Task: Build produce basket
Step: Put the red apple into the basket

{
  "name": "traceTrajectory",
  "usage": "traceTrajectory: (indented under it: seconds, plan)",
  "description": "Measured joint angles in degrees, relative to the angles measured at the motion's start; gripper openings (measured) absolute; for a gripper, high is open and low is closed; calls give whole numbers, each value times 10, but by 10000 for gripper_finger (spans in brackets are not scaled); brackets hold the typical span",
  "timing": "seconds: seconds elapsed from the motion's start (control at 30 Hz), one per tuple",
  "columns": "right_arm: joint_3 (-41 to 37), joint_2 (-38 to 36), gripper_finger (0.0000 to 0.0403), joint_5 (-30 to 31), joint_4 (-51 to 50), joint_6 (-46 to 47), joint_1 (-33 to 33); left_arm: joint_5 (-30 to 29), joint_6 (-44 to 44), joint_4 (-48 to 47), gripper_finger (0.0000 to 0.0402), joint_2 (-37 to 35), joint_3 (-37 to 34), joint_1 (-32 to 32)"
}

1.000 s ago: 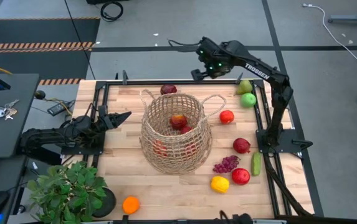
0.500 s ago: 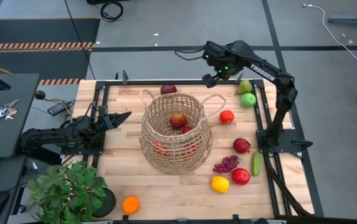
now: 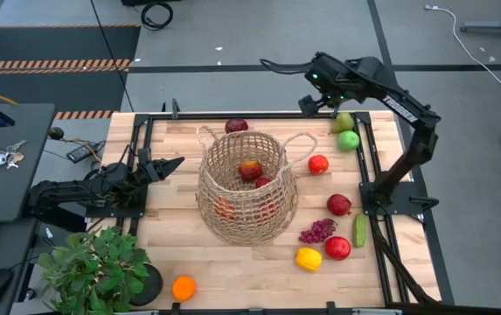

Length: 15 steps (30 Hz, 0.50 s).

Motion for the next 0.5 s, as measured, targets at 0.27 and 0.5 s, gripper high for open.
traceTrajectory:
  seconds: [0.27,0.5]
  plan:
    - [-170,-91,391,-15,23,42,17,0,0,0,89,0,0,0]
    - [-414,-219,391,-69,166,122,30,0,0,0,89,0,0,0]
